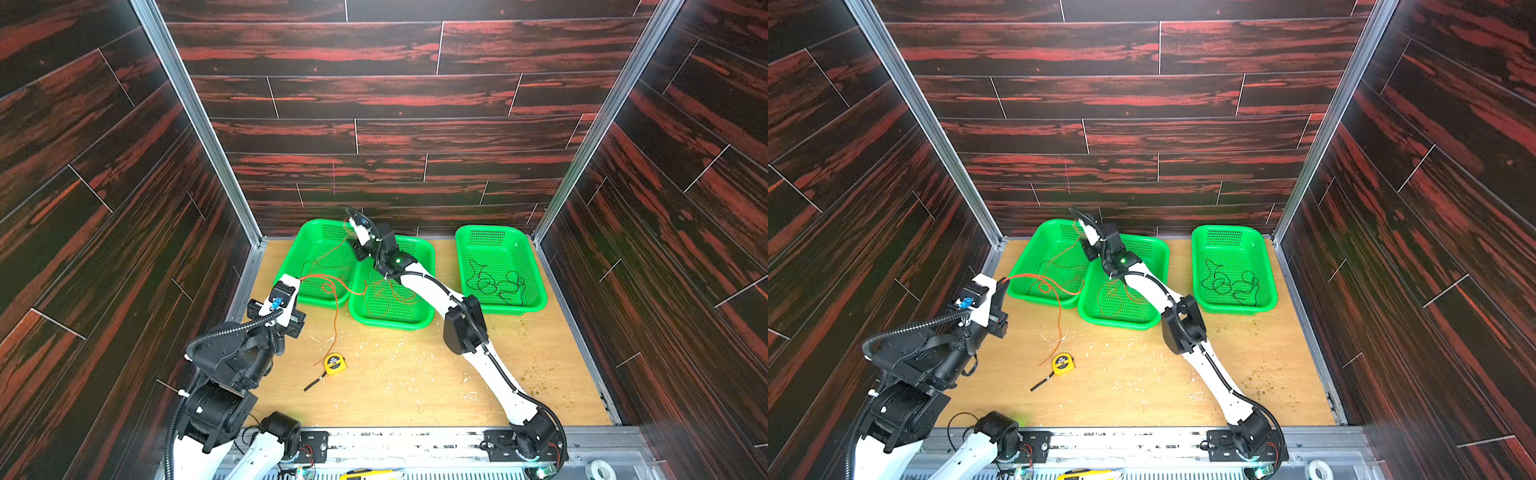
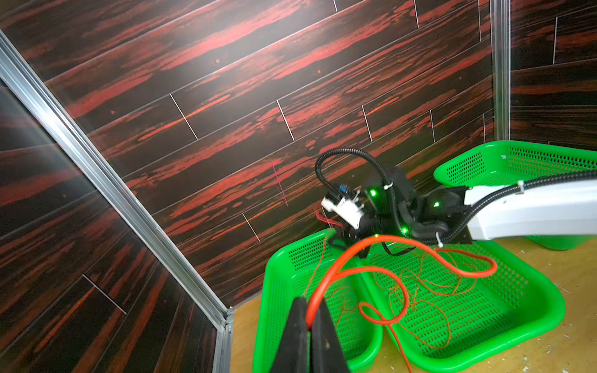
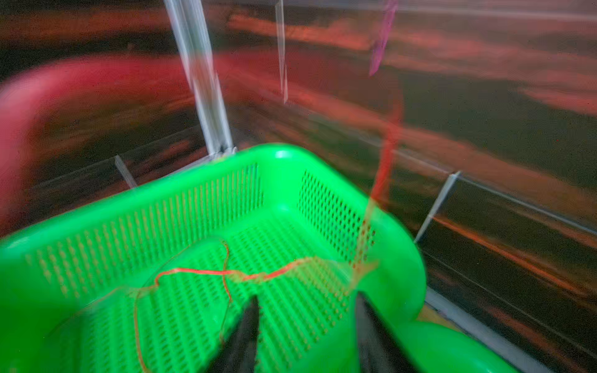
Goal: Untangle and sort cables by color
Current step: Place the cable in the container.
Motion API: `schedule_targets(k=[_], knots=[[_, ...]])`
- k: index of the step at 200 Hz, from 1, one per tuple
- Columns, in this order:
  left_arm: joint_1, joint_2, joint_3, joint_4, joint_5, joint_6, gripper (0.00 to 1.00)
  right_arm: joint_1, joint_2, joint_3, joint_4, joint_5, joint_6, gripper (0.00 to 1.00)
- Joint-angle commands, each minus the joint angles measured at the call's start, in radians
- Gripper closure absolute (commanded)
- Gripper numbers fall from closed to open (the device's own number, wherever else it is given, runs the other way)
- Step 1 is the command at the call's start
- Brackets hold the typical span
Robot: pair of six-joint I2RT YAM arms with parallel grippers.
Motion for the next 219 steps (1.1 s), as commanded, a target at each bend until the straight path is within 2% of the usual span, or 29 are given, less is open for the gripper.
schedule_targets(k=[1, 28, 64, 103, 140, 159, 190, 219], knots=[[0.003, 0.016, -0.007, 0.026, -0.033, -0.02, 1.0, 0.009, 0.032, 0.043, -0.111, -0.092, -0.015, 0.22], [0.003, 0.052, 0.011, 0.039, -0.081, -0.029, 1.0, -0.003, -0.048, 0.017, -0.19, -0.083, -0.02, 0.02], [0.003, 0.108, 0.043, 0.085, -0.154, -0.031, 1.0, -0.013, -0.229, -0.121, -0.222, -0.128, -0.021, 0.02], [0.004, 0.226, 0.152, 0.102, -0.188, 0.025, 1.0, -0.033, -0.43, -0.322, -0.231, -0.165, -0.011, 0.01], [0.016, 0.344, 0.251, 0.13, -0.225, 0.1, 1.0, -0.064, -0.651, -0.618, -0.125, -0.223, 0.04, 0.02], [0.049, 0.407, 0.301, 0.149, -0.21, 0.111, 1.0, -0.082, -0.744, -0.736, -0.089, -0.241, 0.062, 0.02], [0.132, 0.509, 0.37, 0.196, -0.144, 0.085, 1.0, -0.112, -0.89, -0.915, -0.085, -0.18, 0.064, 0.02], [0.21, 0.626, 0.424, 0.248, -0.086, 0.084, 1.0, -0.138, -1.116, -1.159, -0.041, -0.158, 0.067, 0.01]])
